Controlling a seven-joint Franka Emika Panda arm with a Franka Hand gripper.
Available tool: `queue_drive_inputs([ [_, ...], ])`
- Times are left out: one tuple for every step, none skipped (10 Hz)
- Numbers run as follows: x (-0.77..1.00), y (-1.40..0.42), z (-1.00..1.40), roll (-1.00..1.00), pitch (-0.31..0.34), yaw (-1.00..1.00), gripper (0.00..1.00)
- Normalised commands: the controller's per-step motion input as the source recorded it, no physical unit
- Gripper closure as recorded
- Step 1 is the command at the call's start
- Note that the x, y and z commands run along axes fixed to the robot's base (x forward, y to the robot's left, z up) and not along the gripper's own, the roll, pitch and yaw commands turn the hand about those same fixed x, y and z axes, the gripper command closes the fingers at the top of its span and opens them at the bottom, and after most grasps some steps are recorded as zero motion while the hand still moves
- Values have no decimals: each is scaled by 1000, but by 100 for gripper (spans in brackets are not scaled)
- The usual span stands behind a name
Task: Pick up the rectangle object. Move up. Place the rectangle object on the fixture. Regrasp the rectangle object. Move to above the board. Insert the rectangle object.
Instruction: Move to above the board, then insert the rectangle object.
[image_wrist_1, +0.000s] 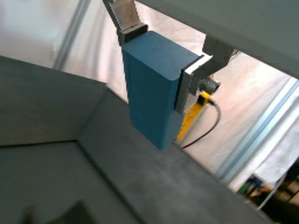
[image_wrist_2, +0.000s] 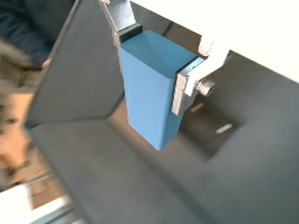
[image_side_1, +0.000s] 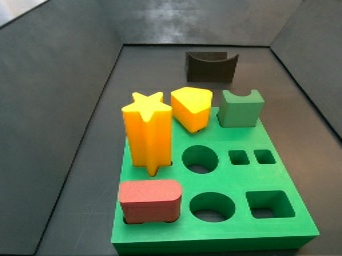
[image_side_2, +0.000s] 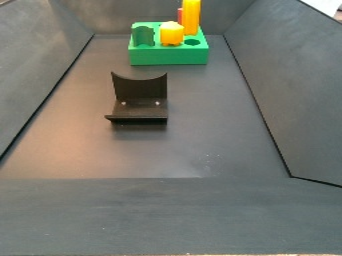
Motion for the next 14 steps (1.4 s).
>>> queue_drive_inputs([
  [-760,-1000,67,-1000,-12,-82,100],
  [-784,-1000,50,-1000,-22,-83,100],
  [-781,-1000,53,-1000,-20,-87,100],
  [-808,-1000,58,-1000,-18,-90,100],
  [-822,-1000,54,-1000,-20,-90,100],
  [-859,-1000,61,-1000,-19,-90,100],
  [-730,-828,43,-1000,-22,-88,100],
  [-423,-420,23,-1000,-39,-80,100],
  [-285,-251,10,-910,-38,-72,100],
  [-133,-96,3,-609,-12,-41,100],
  [-74,-64,4,-337,-8,-20,100],
  [-46,-30,-3,-221,-14,-17,100],
  [0,-17,0,0,0,0,100],
  [0,-54,0,0,0,0,100],
])
